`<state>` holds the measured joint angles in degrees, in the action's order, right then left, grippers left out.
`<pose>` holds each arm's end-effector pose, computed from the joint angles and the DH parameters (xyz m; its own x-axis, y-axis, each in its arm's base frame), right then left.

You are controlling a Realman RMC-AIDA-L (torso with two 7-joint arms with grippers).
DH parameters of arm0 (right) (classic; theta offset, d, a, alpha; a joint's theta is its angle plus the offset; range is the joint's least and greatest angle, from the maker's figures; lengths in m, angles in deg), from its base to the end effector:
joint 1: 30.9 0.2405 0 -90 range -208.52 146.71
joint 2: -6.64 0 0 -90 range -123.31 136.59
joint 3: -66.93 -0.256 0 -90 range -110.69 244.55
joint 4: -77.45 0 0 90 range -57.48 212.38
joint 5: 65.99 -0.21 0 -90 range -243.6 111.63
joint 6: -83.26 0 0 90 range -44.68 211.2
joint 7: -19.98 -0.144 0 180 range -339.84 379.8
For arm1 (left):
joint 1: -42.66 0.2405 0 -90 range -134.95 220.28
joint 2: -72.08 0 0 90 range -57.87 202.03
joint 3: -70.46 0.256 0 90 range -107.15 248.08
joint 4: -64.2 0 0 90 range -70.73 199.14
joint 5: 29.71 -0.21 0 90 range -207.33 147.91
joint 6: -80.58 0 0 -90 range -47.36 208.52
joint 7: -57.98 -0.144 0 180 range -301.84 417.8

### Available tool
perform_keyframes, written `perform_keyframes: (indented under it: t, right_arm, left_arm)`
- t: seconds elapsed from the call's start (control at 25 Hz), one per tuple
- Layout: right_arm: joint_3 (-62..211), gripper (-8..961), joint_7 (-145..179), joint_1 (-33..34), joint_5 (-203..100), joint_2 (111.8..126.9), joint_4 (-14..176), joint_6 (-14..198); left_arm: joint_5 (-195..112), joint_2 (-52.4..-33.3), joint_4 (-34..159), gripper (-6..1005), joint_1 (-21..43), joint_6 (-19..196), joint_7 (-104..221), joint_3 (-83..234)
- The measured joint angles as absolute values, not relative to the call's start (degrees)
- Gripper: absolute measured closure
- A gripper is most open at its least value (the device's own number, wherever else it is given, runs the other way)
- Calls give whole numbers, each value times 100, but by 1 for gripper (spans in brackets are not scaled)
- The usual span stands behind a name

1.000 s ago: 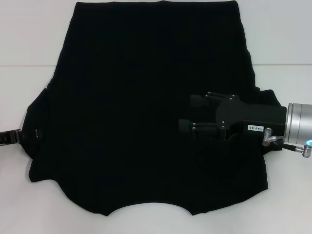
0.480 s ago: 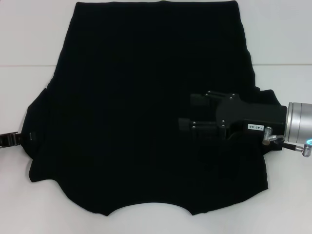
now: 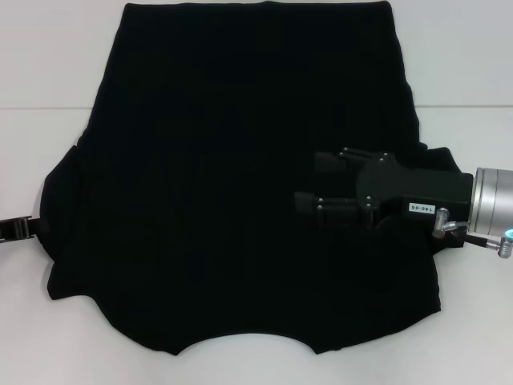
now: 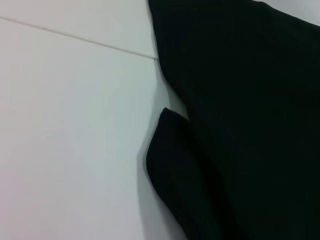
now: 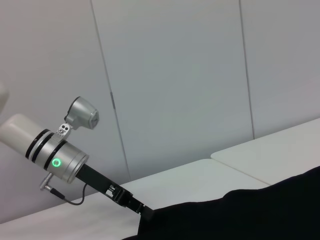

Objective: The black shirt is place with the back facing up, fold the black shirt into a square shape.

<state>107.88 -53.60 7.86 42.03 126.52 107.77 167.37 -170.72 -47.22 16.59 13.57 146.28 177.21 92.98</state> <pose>0.2115 0.3650 -0.0230 0.7829 -0.2216 -0.5814 -0.3727 -0.9152 -0.1531 -0.3674 0.3487 0.0667 0.3386 0.7474 0.5716 0.9143 -0.1178 -0.3876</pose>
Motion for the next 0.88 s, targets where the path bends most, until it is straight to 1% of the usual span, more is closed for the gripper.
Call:
perform_keyframes:
  t: [0.24, 0.44, 0.88]
  right_arm:
    - [10789, 70, -5359, 785, 4202, 12652, 10777, 16712]
    - [10809, 70, -5348, 794, 4130, 12652, 10741, 16613]
    - [10844, 71, -5198, 862, 3972, 12669, 10503, 16467]
  left_arm:
    - [-17058, -4715, 1679, 930, 1366, 14599, 17714, 9271]
    - [-17028, -4729, 1652, 996, 1427, 14592, 17684, 9126]
    - [-17017, -4713, 1629, 996, 1478, 14662, 17551, 8810]
